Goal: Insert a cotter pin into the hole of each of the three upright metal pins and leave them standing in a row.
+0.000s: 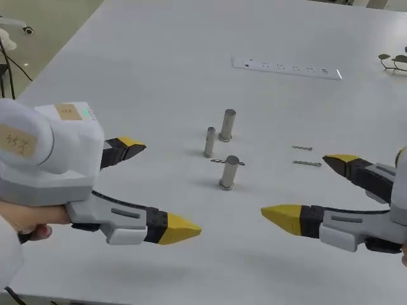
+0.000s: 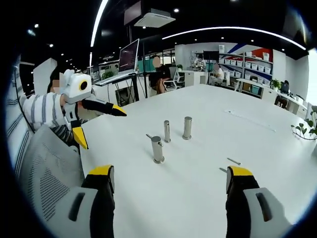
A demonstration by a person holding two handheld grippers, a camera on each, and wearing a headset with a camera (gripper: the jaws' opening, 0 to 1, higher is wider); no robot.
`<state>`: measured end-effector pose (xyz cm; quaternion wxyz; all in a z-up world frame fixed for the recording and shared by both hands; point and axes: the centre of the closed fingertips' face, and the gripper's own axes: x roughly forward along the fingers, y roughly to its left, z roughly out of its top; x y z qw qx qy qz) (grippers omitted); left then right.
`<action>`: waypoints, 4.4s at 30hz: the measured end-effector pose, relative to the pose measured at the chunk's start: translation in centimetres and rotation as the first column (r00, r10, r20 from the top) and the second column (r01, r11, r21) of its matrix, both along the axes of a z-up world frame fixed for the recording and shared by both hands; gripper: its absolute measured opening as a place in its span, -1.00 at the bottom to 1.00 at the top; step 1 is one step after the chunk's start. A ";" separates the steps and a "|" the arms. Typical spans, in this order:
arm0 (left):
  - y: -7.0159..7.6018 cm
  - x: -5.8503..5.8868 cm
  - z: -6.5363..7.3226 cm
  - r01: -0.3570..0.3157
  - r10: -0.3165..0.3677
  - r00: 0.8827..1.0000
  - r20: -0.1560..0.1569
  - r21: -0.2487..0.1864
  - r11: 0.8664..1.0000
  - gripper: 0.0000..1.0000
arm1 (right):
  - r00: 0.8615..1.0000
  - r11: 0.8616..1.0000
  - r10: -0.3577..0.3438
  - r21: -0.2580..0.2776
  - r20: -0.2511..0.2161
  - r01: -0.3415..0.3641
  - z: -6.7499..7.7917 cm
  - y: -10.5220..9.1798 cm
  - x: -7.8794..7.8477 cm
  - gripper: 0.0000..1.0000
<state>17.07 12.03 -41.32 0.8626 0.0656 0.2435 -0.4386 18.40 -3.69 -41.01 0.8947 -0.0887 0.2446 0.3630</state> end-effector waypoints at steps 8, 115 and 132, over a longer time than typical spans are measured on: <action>-0.4 1.6 1.5 -0.031 0.031 0.999 0.007 -0.085 0.996 0.91 | 0.997 0.998 -0.063 0.001 -0.047 0.064 -1.0 -1.3 -0.6 0.97; -4.4 6.5 3.4 -0.109 0.105 0.986 0.127 0.021 0.994 -0.90 | 0.993 0.994 -0.109 -0.019 -0.049 0.108 0.1 -3.7 -3.2 0.79; -7.5 2.3 0.6 -0.093 0.093 0.995 0.048 0.004 0.996 -0.90 | 0.996 0.999 -0.046 0.003 -0.074 0.046 -0.5 -3.1 -3.9 0.85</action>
